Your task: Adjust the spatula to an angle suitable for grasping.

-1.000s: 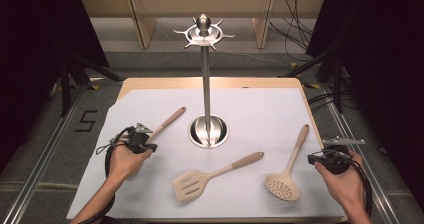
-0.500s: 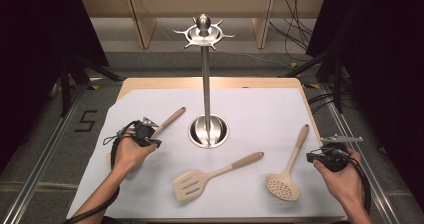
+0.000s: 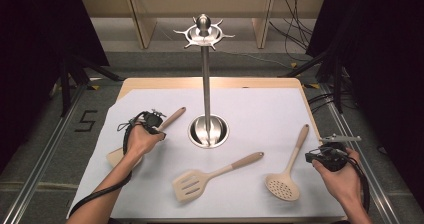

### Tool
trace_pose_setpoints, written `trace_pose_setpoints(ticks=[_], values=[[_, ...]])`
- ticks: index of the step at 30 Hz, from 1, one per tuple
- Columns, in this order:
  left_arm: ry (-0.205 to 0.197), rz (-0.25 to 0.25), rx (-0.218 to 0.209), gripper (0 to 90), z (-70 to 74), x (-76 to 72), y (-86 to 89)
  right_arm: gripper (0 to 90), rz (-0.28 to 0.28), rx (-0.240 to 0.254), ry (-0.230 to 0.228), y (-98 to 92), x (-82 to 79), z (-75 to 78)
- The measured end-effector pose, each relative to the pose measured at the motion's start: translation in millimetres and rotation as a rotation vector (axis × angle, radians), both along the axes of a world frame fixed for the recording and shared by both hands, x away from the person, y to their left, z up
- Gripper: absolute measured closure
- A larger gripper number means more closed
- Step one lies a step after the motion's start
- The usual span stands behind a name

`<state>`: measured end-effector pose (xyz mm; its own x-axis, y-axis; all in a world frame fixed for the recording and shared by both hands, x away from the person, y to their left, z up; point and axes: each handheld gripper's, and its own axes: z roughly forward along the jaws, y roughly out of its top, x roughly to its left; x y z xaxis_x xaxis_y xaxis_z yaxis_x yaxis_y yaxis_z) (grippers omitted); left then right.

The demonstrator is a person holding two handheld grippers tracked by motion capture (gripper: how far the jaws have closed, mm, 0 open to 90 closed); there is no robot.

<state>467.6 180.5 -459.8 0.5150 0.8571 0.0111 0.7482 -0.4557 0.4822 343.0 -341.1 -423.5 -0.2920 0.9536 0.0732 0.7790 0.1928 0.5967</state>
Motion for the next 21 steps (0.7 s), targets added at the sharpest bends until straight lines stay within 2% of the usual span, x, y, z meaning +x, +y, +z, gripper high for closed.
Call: trace_pose_setpoints(ticks=[1,3,6,8,9,12,13,14,15,17,18,20,21], values=[[-0.006,0.01,-0.011,89.3,-2.1,2.3,-0.1,88.3,0.002,0.0,0.0,0.0,0.0,-0.1],[-0.011,0.02,0.007,89.3,-2.7,5.4,0.1,88.3,0.002,0.0,-0.001,0.0,0.1,-0.1],[-0.019,0.033,0.003,89.3,-5.1,8.1,0.4,88.2,0.006,0.001,-0.001,-0.6,0.3,-0.2],[-0.016,0.031,0.011,89.3,-8.0,10.8,0.6,88.2,0.034,-0.009,-0.029,-3.6,1.8,-2.8],[-0.017,0.034,0.017,89.3,-8.6,11.4,0.7,88.2,0.005,0.007,0.002,-1.4,0.1,-0.2],[-0.02,0.042,0.03,89.3,-10.2,13.5,1.8,88.2,-0.001,-0.01,-0.001,-2.1,0.2,-0.3],[-0.025,0.047,0.03,89.3,-10.8,14.2,2.2,88.2,0.0,0.004,0.001,-1.6,-0.2,0.1],[-0.026,0.046,0.033,89.3,-10.9,15.3,3.1,88.2,0.001,-0.004,-0.002,-1.8,0.2,-0.1],[-0.026,0.054,0.024,89.3,-11.3,15.8,3.2,88.2,0.017,-0.015,-0.014,-3.3,1.6,-1.4],[-0.02,0.057,0.031,89.3,-10.3,16.2,3.1,88.2,0.012,-0.011,-0.003,-2.8,1.1,-1.0],[-0.018,0.059,0.035,89.4,-9.8,16.8,2.9,88.2,0.025,-0.01,-0.022,-2.7,0.9,-2.0],[-0.024,0.066,0.026,89.4,-10.6,18.2,2.3,88.3,0.025,-0.011,-0.023,-2.8,0.9,-1.8],[-0.033,0.069,0.053,89.4,-9.9,19.5,1.9,88.3,0.007,0.002,-0.005,-1.3,0.2,0.1]])
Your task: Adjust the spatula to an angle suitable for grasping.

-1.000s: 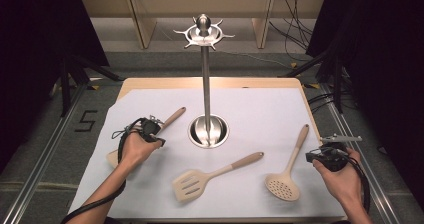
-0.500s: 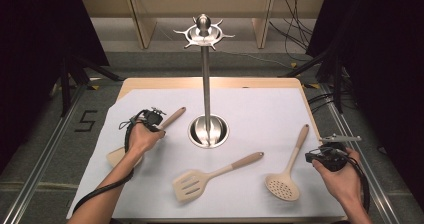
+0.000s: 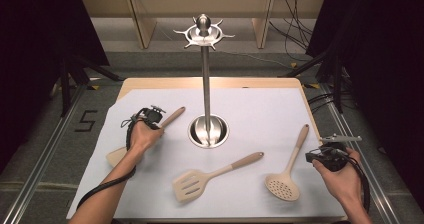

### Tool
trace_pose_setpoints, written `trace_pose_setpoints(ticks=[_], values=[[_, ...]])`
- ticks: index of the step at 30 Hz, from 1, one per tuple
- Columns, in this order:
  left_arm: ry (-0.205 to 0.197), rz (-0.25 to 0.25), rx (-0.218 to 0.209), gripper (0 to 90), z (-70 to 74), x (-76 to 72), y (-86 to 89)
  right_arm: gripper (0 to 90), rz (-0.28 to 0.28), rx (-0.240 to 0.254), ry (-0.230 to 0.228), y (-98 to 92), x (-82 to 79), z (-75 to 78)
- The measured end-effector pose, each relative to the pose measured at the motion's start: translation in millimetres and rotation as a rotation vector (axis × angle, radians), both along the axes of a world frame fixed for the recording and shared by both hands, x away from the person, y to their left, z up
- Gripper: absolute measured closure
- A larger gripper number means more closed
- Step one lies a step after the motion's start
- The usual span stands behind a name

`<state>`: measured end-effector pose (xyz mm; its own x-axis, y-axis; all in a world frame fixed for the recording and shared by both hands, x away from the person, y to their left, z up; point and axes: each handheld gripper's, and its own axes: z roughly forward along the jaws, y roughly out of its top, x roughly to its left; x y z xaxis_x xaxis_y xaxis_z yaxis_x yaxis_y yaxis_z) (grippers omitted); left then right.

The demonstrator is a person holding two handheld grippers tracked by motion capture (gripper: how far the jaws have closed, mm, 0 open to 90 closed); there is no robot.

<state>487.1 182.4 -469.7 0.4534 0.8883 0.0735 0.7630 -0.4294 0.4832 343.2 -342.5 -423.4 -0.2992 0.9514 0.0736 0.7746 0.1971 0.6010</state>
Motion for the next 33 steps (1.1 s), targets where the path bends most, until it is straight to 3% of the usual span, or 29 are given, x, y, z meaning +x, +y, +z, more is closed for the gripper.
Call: trace_pose_setpoints(ticks=[5,6,10,11,15,18,24,27,30,33], values=[[-0.02,0.032,0.001,89.4,-2.4,4.1,2.0,88.2,0.005,0.013,0.002,-1.1,0.0,-0.7],[-0.023,0.039,0.0,89.4,-2.6,4.6,2.4,88.2,-0.032,0.03,0.01,2.0,-1.6,-0.7],[-0.016,0.033,0.004,88.6,-1.0,5.1,3.4,88.0,-0.026,0.024,0.007,1.7,-1.3,-0.8],[-0.006,0.018,-0.015,85.9,1.4,4.5,4.1,87.8,-0.024,0.028,0.004,1.8,-1.5,-0.4],[-0.018,0.006,-0.017,77.7,10.8,1.6,6.6,87.4,-0.024,0.019,0.011,1.3,-2.1,1.1],[-0.032,0.008,0.026,67.2,21.2,2.5,13.8,86.8,-0.013,0.007,0.001,-1.1,-1.8,1.3],[0.042,-0.001,0.033,61.7,22.9,7.1,22.7,86.4,-0.004,0.02,-0.001,-1.4,-0.9,0.8],[0.064,-0.006,0.03,62.0,20.3,7.4,22.6,86.3,-0.017,-0.003,-0.002,-1.1,-1.0,1.0],[0.109,-0.035,0.06,63.1,15.0,9.1,22.8,86.2,0.008,-0.006,-0.004,-2.8,0.6,-1.1],[0.124,-0.05,0.084,65.6,9.8,10.7,22.9,86.1,-0.001,0.024,0.002,-0.8,-0.5,-0.2]])
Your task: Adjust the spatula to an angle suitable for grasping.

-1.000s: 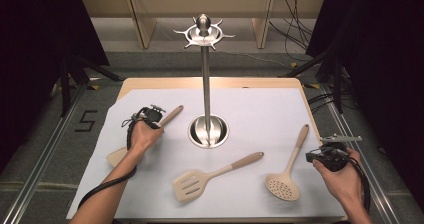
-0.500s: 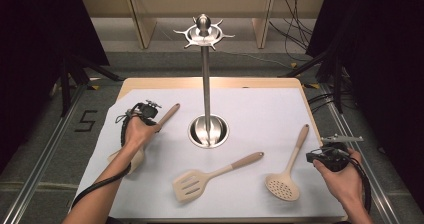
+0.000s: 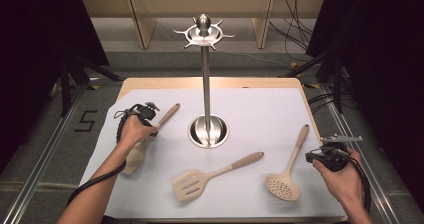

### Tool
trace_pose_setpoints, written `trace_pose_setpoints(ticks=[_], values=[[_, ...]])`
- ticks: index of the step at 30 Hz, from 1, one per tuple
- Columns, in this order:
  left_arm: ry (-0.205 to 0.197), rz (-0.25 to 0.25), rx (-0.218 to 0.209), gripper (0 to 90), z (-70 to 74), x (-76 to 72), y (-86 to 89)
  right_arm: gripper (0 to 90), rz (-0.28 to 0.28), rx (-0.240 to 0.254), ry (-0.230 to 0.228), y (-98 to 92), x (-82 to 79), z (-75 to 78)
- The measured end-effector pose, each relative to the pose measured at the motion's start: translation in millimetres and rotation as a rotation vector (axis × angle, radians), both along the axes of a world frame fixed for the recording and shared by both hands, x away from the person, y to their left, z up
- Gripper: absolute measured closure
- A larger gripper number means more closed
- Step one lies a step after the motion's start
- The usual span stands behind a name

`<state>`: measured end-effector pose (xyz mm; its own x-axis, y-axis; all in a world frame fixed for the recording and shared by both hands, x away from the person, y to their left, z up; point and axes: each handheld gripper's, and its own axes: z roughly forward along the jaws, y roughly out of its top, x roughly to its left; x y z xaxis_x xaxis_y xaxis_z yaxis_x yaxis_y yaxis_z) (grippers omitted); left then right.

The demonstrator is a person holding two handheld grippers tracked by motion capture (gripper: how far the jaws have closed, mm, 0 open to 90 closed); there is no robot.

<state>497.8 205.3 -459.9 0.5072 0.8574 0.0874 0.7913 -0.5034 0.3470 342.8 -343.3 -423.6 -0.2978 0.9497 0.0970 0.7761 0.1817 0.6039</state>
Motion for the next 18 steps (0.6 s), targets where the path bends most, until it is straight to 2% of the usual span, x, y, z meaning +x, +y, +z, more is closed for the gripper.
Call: trace_pose_setpoints(ticks=[1,2,4,6,7,10,11,12,13,14,16,17,18], values=[[0.002,-0.004,0.013,66.5,-2.5,0.6,0.5,86.1,0.001,0.001,0.0,-0.1,0.1,-0.1],[0.03,-0.02,0.03,67.5,-1.8,2.1,2.4,86.1,0.0,0.001,-0.001,-0.2,0.1,-0.2],[0.018,-0.001,0.007,69.0,-2.3,2.5,1.4,86.1,0.006,-0.029,-0.009,-2.4,1.1,-1.4],[0.023,-0.008,0.011,72.2,-2.0,2.8,1.4,86.1,-0.002,-0.031,-0.006,-1.9,0.3,-0.4],[0.039,-0.029,0.033,73.6,-1.7,4.0,1.8,86.0,0.005,-0.024,-0.006,-2.9,1.5,-2.1],[0.049,-0.03,0.015,76.2,-2.4,5.6,1.4,85.9,0.005,-0.024,-0.005,-2.9,1.5,-2.2],[0.049,-0.03,0.015,76.7,-2.4,5.6,1.4,85.9,-0.039,0.004,0.011,1.6,-0.9,-1.2],[0.043,-0.034,0.017,76.7,-2.6,6.2,1.0,85.9,-0.039,0.004,0.011,1.6,-0.9,-1.2],[0.061,-0.028,0.016,77.4,-1.3,6.7,0.2,85.9,-0.024,0.006,0.002,0.3,-0.7,-0.5],[0.061,-0.029,0.016,77.4,-1.2,6.7,0.3,85.9,-0.024,0.006,0.002,0.3,-0.7,-0.5],[0.037,-0.035,0.009,77.7,-2.6,5.4,1.4,85.9,-0.023,0.01,0.002,0.0,-0.4,-0.6],[0.054,-0.032,0.017,77.8,-0.8,4.7,1.2,85.9,-0.024,0.01,0.003,0.0,-0.5,-0.7],[0.054,-0.032,0.017,77.9,-0.8,4.7,1.2,85.9,-0.024,0.01,0.003,0.0,-0.5,-0.7]])
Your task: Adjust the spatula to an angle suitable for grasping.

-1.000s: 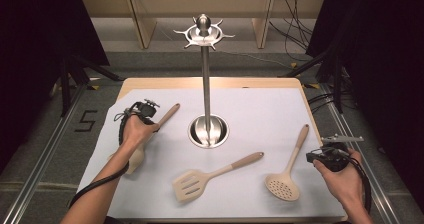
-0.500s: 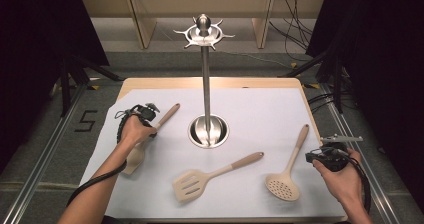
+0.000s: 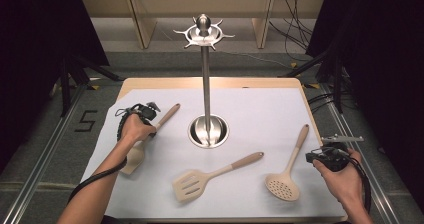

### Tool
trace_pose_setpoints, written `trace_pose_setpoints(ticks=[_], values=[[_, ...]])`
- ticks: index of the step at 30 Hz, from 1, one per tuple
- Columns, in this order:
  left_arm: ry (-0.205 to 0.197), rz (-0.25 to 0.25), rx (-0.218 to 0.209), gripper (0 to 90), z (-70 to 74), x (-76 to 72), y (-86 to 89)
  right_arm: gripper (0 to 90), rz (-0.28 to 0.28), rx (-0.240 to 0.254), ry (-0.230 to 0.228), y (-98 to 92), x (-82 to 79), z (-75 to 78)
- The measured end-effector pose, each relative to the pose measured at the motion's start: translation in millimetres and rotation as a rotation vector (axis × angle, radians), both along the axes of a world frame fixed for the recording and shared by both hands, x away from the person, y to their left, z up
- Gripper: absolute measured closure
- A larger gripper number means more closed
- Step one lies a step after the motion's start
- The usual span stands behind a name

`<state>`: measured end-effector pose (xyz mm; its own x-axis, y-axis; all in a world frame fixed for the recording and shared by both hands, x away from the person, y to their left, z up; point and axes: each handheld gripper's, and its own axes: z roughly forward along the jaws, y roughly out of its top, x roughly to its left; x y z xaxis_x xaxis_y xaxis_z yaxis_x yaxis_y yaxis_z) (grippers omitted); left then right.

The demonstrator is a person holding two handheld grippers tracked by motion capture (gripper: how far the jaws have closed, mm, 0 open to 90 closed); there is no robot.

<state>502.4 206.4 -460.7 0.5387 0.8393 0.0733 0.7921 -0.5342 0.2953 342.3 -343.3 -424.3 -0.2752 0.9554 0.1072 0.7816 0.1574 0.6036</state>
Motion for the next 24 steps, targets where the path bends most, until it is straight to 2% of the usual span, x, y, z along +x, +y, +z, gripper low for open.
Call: trace_pose_setpoints(ticks=[2,3,5,6,7,9,10,11,12,13,14,15,16,17,18,19,21,22,23,24], values=[[-0.039,0.01,-0.024,77.9,0.0,-4.3,0.4,85.9,0.001,0.0,-0.002,-0.2,0.0,-0.4],[-0.066,0.017,-0.049,78.0,2.3,-8.2,1.9,85.9,0.0,0.001,-0.002,-0.4,0.0,-0.3],[-0.073,0.02,-0.052,78.0,5.4,-10.5,3.8,85.9,-0.012,0.005,0.007,0.4,-0.7,0.4],[-0.118,0.034,-0.095,78.0,9.0,-16.2,8.5,85.9,-0.013,0.008,0.004,0.4,-0.9,0.7],[-0.118,0.034,-0.095,78.1,9.0,-16.2,8.5,85.9,-0.011,0.011,-0.002,0.3,-0.7,0.4],[-0.159,0.045,-0.13,78.1,14.0,-22.3,14.2,85.8,-0.004,0.011,-0.011,-0.2,-0.2,-0.2],[-0.206,0.068,-0.162,78.1,17.5,-27.8,16.8,85.8,-0.023,0.008,0.009,0.9,-1.5,1.3],[-0.206,0.068,-0.162,78.1,17.5,-27.8,16.8,85.8,-0.021,0.009,0.013,1.0,-1.3,1.4],[-0.253,0.072,-0.21,78.0,21.4,-33.2,20.9,85.8,-0.021,0.009,0.01,0.9,-1.5,1.6],[-0.282,0.085,-0.232,78.0,23.5,-36.0,22.2,85.8,-0.02,0.011,0.007,0.8,-1.5,1.5],[-0.285,0.083,-0.243,78.1,27.6,-38.8,24.6,85.8,-0.012,0.006,-0.002,0.3,-1.0,1.3],[-0.283,0.075,-0.256,78.1,31.6,-41.5,27.4,85.8,0.015,-0.012,-0.058,-1.8,0.7,-2.8],[-0.283,0.075,-0.256,78.1,31.6,-41.5,27.4,85.8,0.015,-0.012,-0.058,-1.8,0.7,-2.8],[-0.327,0.084,-0.289,78.1,37.1,-47.3,30.3,85.8,0.005,0.001,-0.033,-1.1,0.0,-0.1],[-0.346,0.088,-0.314,78.1,40.6,-51.0,32.0,85.7,-0.01,0.011,-0.011,0.1,-0.7,1.7],[-0.346,0.088,-0.314,78.0,40.6,-51.0,32.0,85.7,-0.01,0.011,-0.011,0.1,-0.7,1.7],[-0.378,0.083,-0.35,78.1,48.0,-59.2,36.1,85.5,-0.015,0.013,-0.011,-0.4,-1.0,2.2],[-0.404,0.101,-0.384,78.1,48.9,-62.1,35.1,85.4,-0.018,0.024,-0.005,0.0,-1.0,2.4],[-0.417,0.096,-0.389,78.1,51.1,-65.1,36.4,85.4,-0.023,0.015,-0.011,0.0,-0.1,1.2],[-0.437,0.097,-0.413,78.1,53.0,-68.6,36.5,85.4,-0.015,0.012,-0.02,-0.8,-0.2,1.8]])
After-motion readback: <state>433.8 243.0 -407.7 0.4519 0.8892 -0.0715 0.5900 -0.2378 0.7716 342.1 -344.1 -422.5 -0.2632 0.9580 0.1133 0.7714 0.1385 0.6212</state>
